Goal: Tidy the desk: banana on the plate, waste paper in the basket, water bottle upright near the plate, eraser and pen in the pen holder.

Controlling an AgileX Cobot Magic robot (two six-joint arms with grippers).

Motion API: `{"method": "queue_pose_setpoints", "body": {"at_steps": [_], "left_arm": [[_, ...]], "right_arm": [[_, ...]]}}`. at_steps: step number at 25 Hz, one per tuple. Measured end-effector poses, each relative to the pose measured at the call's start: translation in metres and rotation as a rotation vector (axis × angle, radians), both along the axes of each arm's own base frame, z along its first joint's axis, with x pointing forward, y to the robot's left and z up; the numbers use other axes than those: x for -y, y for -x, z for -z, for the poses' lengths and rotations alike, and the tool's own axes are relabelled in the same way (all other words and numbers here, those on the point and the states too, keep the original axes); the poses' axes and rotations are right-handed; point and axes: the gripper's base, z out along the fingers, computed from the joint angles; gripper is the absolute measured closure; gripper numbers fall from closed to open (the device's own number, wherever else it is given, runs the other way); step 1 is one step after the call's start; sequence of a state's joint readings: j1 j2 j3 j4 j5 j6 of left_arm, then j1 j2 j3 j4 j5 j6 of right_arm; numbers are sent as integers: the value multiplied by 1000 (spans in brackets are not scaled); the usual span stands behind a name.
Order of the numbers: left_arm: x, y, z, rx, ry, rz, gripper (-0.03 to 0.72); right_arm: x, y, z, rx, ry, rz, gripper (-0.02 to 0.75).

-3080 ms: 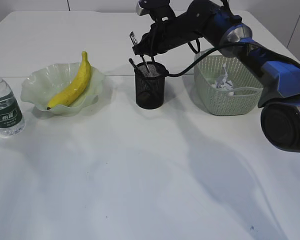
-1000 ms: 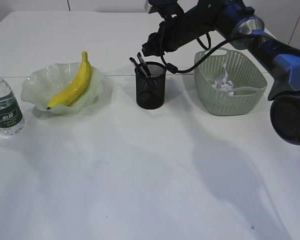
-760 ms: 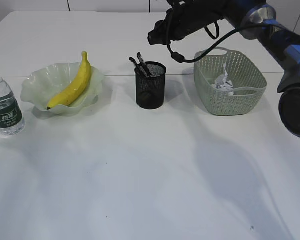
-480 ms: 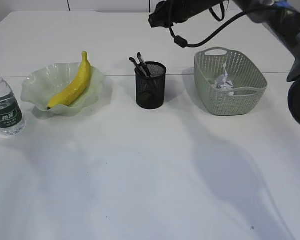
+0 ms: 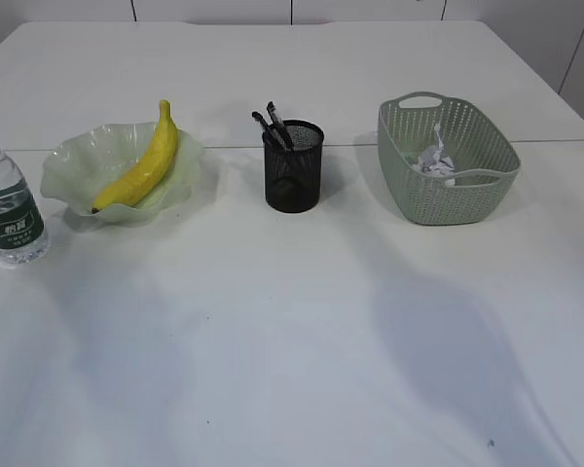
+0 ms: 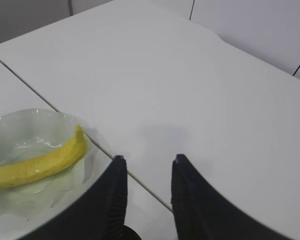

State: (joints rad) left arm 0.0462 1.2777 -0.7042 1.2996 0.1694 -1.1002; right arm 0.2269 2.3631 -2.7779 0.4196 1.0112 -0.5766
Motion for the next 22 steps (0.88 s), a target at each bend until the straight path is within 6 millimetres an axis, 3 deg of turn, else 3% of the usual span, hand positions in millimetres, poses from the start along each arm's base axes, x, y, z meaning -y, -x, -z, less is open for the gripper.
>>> {"method": "queue_pose_setpoints", "body": {"at_steps": [2,7,9,17,22], "left_arm": [[1,1,-7,29,-1,15,452],[9,4,-47,184,17,93,452],[11,9,-67,258,19,118,452],[15,52,-135,520,15,131,452],[13,78,-154,607,8,102,452]], "right_arm": [[3,11,-17,12,2,4,519],[12,51,-72,73,-15,2,707],[17,69,-93,111,-18,8,745],[46,154,-172,238,-3,107,745],[57,189,-189,239,17,131,745]]}}
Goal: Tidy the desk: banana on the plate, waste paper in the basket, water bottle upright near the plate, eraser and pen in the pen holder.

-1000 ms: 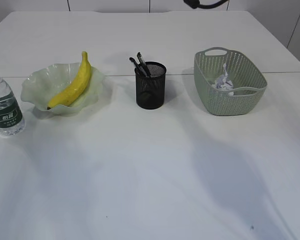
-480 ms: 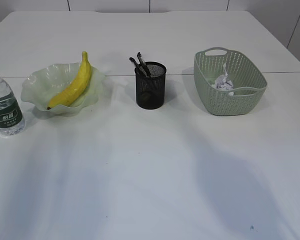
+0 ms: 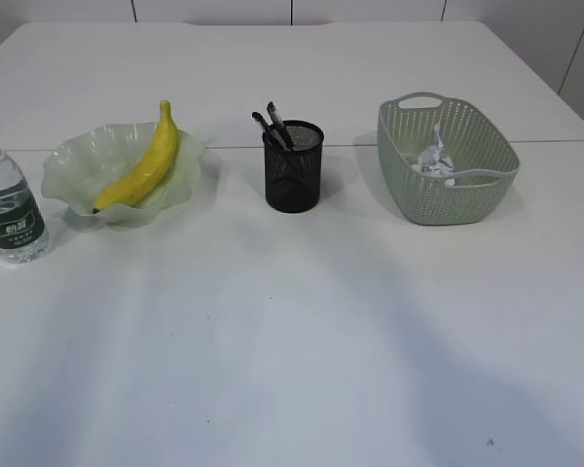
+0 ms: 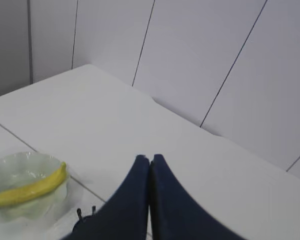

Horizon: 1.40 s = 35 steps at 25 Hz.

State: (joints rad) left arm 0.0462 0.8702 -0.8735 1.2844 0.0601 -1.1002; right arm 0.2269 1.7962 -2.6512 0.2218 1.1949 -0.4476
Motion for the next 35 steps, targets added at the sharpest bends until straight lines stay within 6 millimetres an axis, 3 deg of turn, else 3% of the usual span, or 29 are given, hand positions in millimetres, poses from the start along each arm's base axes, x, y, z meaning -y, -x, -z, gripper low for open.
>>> {"method": "queue_pose_setpoints", "body": {"at_steps": [8,15,21,28,35], "left_arm": [[-2,44,-22,133,10,-38,452],[-5,71,-32,202,57,-85,452],[-11,88,-34,229,80,-154,452],[-20,104,-31,194,67,-269,489],[-23,103,-18,42,79,-302,516]], "right_arm": [[18,38,2,-76,81,90,745],[42,97,-13,-27,101,197,745],[64,162,-20,33,79,273,745],[84,223,-3,35,58,348,745],[95,265,36,-13,31,365,745]]}}
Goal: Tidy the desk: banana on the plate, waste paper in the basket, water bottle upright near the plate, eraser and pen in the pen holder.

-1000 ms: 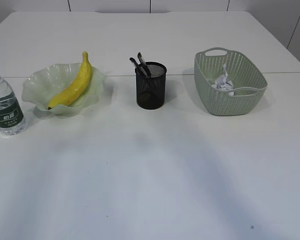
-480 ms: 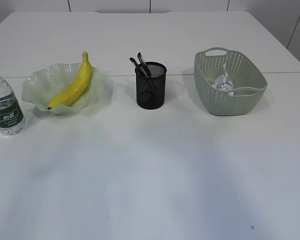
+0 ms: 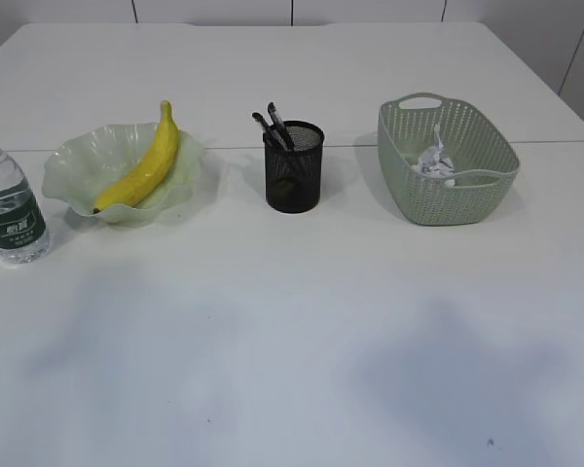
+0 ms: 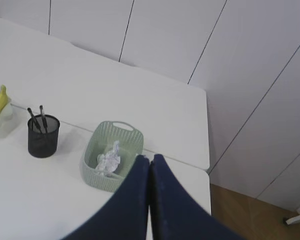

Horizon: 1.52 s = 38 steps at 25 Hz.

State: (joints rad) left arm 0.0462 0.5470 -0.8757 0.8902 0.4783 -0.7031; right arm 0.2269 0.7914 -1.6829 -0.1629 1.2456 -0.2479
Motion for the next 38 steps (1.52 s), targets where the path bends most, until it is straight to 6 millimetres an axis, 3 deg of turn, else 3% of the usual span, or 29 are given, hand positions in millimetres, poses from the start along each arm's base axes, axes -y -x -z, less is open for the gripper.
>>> {"method": "queue_pose_setpoints", "body": {"at_steps": [6,16,26,38], "left_arm": [[1,6,10,-105,44,9,517],[6,43,19,-176,20,50,519],[19,80,33,-218,66,177,524],[27,149,63,-188,122,223,525]], "right_arm": [[7,21,42,-45,19,17,745],[13,61,103,-14,-66,8,745],[23,102,126,8,-125,21,745],[27,122,133,53,-142,21,745]]}}
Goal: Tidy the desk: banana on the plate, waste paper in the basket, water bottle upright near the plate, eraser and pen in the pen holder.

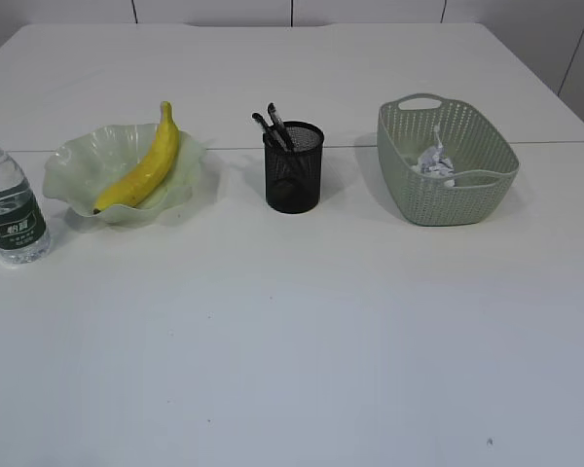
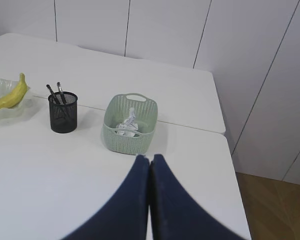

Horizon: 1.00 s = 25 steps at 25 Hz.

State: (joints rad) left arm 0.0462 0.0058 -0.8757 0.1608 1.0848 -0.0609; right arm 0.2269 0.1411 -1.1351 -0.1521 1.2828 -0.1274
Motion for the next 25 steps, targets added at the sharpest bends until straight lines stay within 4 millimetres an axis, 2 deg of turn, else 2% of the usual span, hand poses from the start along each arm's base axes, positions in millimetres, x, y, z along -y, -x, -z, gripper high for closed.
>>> {"method": "queue_pose_setpoints", "body": {"at_steps": [5,11,17,25], "left_arm": [[3,-3,12,-102,40,29,525],[5,-26,40,-208,69,60,525],[7,-52,76,-313,95,89,525],[8,-59,87,-354,50,109,526]], "right_arm": [[1,6,2,19,-5,-2,745],[-1,12,4,33,-31,-33,745],[-1,12,4,35,-39,-36,745],[-1,12,5,32,-39,-37,745]]}}
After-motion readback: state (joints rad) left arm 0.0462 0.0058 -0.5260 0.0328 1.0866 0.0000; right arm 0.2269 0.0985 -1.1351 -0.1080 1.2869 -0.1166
